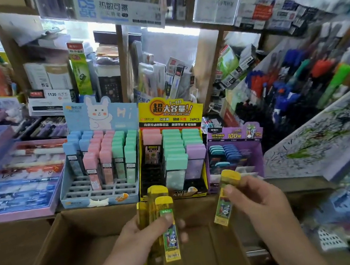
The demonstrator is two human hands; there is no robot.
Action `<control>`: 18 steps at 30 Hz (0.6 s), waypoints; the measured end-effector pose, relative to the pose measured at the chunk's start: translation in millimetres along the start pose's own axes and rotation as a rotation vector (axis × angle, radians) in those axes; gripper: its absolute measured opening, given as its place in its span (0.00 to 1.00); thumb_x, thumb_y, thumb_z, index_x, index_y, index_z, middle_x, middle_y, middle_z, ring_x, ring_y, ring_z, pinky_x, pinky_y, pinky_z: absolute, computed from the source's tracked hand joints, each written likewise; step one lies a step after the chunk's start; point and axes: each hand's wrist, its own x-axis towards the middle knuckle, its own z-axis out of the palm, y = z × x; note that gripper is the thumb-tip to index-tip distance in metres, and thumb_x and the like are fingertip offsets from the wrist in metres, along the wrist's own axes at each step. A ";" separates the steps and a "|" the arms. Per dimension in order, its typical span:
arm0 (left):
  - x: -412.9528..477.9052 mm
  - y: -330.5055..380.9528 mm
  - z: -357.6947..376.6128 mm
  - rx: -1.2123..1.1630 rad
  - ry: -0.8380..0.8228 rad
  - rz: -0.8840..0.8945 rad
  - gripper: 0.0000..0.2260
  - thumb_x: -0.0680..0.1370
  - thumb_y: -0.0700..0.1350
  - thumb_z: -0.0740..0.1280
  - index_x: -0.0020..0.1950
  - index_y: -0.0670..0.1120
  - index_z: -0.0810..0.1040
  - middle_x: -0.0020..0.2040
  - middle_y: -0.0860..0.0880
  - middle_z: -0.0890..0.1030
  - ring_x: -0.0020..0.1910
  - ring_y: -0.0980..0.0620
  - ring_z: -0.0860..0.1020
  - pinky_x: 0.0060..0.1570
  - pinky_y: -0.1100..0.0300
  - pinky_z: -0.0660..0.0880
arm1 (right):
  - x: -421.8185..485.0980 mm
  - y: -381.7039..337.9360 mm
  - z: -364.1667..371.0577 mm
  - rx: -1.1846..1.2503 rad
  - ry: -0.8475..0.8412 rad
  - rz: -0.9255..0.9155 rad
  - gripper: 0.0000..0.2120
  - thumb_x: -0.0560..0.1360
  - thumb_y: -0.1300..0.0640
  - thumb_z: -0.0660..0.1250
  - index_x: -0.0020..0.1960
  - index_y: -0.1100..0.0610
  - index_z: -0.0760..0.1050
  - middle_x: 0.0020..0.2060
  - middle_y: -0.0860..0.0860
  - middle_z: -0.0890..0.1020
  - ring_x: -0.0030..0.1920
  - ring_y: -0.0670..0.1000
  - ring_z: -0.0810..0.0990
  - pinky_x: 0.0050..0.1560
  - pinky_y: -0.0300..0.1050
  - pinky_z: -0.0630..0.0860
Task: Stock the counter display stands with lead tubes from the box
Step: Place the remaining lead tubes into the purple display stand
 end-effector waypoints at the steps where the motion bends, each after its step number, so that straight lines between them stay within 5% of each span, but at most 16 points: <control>1: 1.8 1.2 3.1 0.002 -0.007 0.017 0.19 0.72 0.49 0.76 0.61 0.44 0.81 0.54 0.39 0.87 0.52 0.40 0.87 0.49 0.46 0.82 | 5.9 -3.2 -12.2 -0.002 0.025 -0.036 0.04 0.78 0.52 0.72 0.51 0.44 0.84 0.44 0.48 0.87 0.47 0.48 0.85 0.47 0.46 0.79; 3: 5.2 3.2 8.5 0.011 -0.032 0.038 0.20 0.72 0.49 0.76 0.60 0.43 0.82 0.54 0.40 0.87 0.51 0.41 0.87 0.44 0.51 0.80 | 18.1 -8.2 -34.4 -0.059 0.082 -0.132 0.09 0.78 0.58 0.73 0.52 0.44 0.82 0.46 0.45 0.87 0.47 0.43 0.85 0.45 0.39 0.80; 5: 9.3 4.6 12.9 0.019 -0.049 0.036 0.19 0.71 0.50 0.77 0.58 0.42 0.84 0.54 0.39 0.87 0.50 0.40 0.87 0.49 0.47 0.79 | 30.9 -11.4 -53.1 -0.150 0.141 -0.237 0.13 0.78 0.62 0.72 0.53 0.43 0.79 0.46 0.43 0.86 0.46 0.43 0.85 0.43 0.35 0.80; 8: 14.2 4.7 17.5 0.043 -0.069 0.014 0.21 0.69 0.50 0.78 0.58 0.42 0.84 0.53 0.38 0.87 0.50 0.39 0.87 0.58 0.41 0.79 | 50.0 -10.8 -74.7 -0.299 0.204 -0.320 0.15 0.80 0.62 0.70 0.52 0.41 0.76 0.44 0.43 0.84 0.45 0.43 0.84 0.43 0.40 0.81; 11: 17.3 2.8 21.3 0.073 -0.070 0.023 0.23 0.67 0.53 0.79 0.56 0.41 0.85 0.51 0.39 0.87 0.50 0.40 0.87 0.55 0.42 0.80 | 68.5 -9.0 -90.8 -0.471 0.248 -0.364 0.11 0.80 0.59 0.70 0.52 0.43 0.76 0.42 0.41 0.84 0.44 0.41 0.84 0.44 0.46 0.83; 18: 15.1 2.5 20.8 0.094 -0.053 0.024 0.22 0.66 0.53 0.84 0.53 0.41 0.86 0.51 0.39 0.87 0.50 0.39 0.87 0.62 0.36 0.77 | 98.9 -8.8 -100.7 -0.656 0.236 -0.402 0.10 0.79 0.61 0.72 0.50 0.46 0.78 0.40 0.41 0.84 0.39 0.41 0.84 0.38 0.40 0.81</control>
